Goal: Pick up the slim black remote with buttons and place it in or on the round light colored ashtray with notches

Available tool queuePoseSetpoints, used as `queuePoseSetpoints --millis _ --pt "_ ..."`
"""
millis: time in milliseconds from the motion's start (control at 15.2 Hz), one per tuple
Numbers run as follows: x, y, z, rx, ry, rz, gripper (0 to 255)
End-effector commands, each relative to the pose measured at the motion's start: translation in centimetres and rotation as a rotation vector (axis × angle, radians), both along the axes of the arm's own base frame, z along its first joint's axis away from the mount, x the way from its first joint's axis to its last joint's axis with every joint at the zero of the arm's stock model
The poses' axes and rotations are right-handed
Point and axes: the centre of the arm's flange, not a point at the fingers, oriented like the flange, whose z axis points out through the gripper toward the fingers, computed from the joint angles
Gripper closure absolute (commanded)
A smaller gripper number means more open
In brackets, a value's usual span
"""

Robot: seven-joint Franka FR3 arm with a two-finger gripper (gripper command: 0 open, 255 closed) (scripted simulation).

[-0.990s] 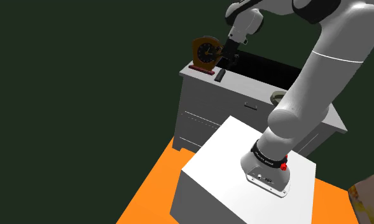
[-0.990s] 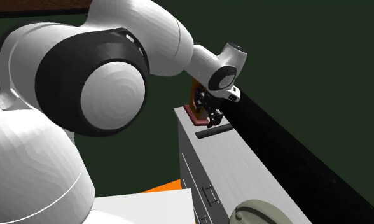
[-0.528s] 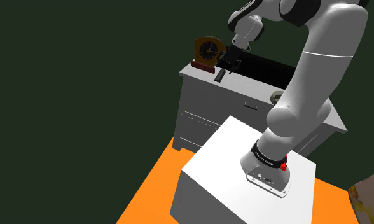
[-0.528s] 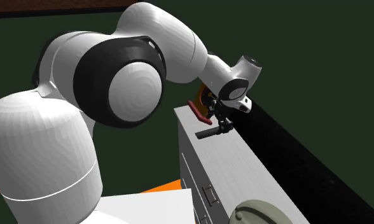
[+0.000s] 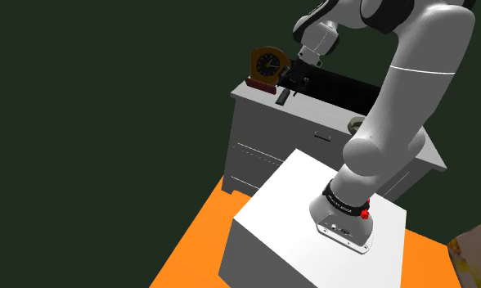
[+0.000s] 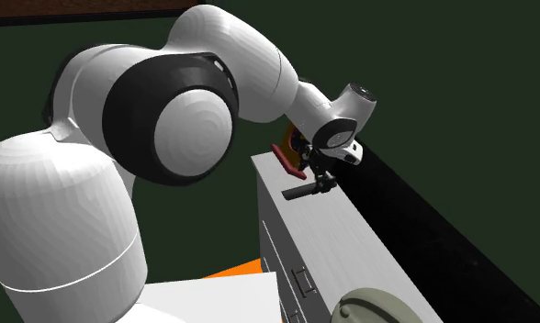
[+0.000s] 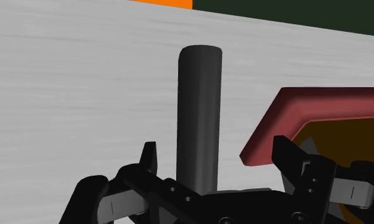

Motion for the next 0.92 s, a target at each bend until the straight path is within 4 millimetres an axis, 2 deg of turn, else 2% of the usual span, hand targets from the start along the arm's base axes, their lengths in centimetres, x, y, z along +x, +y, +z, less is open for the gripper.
queuePoseSetpoints --millis 0,198,264,528,594,660,726,792,858 --pt "0.5 0.8 -3.0 0.029 0.053 0.009 0" --pt "0.5 0.8 -3.0 0.029 0.053 0.009 0" --pt "0.5 0.7 -2.5 0.028 0.052 0.01 255" --pt "-0.1 0.2 -2.9 0.028 0.052 0.01 255" --pt "-0.1 -0.6 -2.9 0.029 0.051 0.01 255" --pt "0.3 -0.2 -3.6 0.029 0.052 0.01 255" --pt "-0.4 0.2 -3.2 0.029 0.052 0.01 255" --pt "-0.1 -0.4 -3.0 0.029 0.051 0.009 255" --pt "0.5 0.8 -3.0 0.029 0.053 0.009 255"
